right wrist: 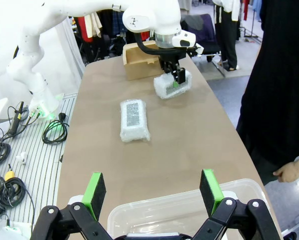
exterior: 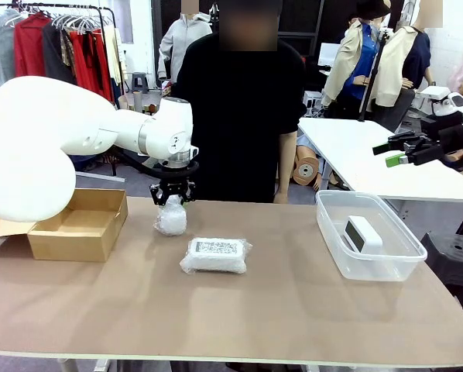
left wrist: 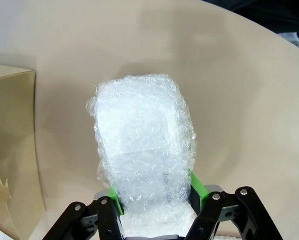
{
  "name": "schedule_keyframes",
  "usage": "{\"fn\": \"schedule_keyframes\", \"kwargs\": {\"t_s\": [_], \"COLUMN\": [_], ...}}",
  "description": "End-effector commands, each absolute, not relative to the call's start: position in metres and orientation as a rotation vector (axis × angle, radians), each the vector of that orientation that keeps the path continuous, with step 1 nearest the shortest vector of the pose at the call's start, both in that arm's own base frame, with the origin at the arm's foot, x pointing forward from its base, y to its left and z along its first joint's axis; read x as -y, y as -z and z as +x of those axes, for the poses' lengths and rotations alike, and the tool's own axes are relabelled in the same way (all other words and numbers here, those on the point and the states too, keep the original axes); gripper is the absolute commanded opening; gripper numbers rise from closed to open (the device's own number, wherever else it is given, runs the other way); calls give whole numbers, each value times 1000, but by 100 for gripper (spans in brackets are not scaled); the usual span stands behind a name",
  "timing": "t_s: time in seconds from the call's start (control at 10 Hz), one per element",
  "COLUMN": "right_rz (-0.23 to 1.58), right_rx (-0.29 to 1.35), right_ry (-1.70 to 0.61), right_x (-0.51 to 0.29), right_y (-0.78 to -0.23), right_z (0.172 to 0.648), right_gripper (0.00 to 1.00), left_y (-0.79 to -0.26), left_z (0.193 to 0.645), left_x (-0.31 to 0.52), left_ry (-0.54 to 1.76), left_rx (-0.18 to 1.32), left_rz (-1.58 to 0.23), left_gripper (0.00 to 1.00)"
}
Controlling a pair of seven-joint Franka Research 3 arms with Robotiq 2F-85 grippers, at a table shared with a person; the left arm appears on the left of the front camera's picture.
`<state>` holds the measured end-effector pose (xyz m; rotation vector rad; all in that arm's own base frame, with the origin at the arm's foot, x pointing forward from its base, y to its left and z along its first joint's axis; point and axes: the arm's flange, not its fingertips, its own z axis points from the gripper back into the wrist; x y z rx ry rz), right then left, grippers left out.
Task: Separate and place wrapped and unwrapped clocks.
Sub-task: Pick up the Digital clock indicated by the person.
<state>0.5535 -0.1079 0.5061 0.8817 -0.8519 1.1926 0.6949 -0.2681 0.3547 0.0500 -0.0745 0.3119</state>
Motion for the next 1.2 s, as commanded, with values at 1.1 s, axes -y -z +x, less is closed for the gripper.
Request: {"fn": "schedule_keyframes", "kwargs": {"t_s": [1.1], "right_rz": [881], "right_rx": [847], "right_ry": [-1192], "right_x": [107], "right_y": [-508], "right_z": [553], "right_gripper": [100], "left_y": [-550], "left_z": [674], "left_x": [260], "left_ry": [-24], "left_rx": [184], "left_rz": [24], "left_gripper": [0]}}
